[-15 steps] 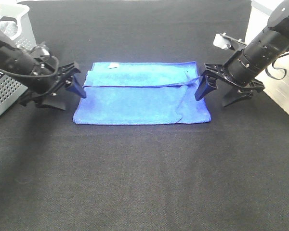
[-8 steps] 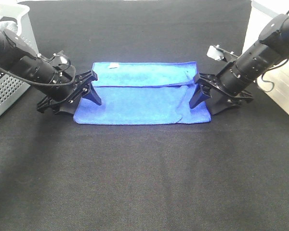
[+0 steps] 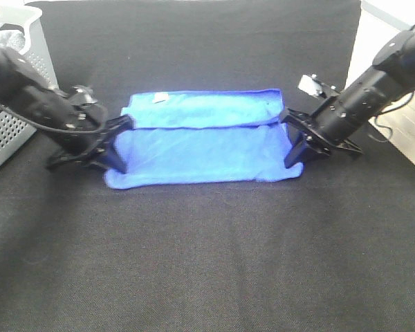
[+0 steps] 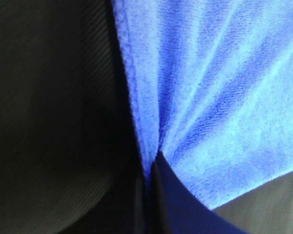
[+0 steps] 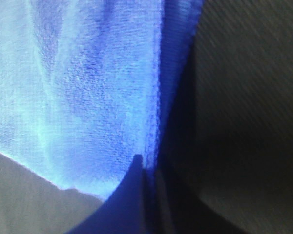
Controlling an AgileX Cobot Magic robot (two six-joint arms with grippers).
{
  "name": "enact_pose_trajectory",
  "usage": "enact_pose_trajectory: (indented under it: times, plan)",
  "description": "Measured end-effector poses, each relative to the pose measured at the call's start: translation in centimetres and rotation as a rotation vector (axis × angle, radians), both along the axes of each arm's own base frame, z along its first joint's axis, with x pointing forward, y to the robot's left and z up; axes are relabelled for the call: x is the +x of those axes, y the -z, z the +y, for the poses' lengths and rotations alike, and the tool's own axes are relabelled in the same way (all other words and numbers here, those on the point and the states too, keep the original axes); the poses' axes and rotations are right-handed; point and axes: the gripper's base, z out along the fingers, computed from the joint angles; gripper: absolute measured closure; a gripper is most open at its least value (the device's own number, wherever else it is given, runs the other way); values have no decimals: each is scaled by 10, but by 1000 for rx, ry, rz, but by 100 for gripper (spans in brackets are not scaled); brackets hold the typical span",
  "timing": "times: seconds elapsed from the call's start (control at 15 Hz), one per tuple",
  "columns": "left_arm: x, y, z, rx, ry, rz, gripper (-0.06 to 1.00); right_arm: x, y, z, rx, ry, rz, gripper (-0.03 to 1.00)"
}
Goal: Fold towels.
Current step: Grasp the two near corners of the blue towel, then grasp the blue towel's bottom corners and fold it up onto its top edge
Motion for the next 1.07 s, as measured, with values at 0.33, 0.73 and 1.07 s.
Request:
enact_pose_trajectory:
  times: [0.33,0.73,1.07]
  plan:
    - [-32,-27,19,48,88,55,94,-37,-18,5,22,-26,64,97]
    - [-92,-18,17,92,109,143,94,-96,-4,41,-52,-128,113,97]
    - [-69,-51,14,74,65,-14,94,-79,-19,42,-86,-113,23,97]
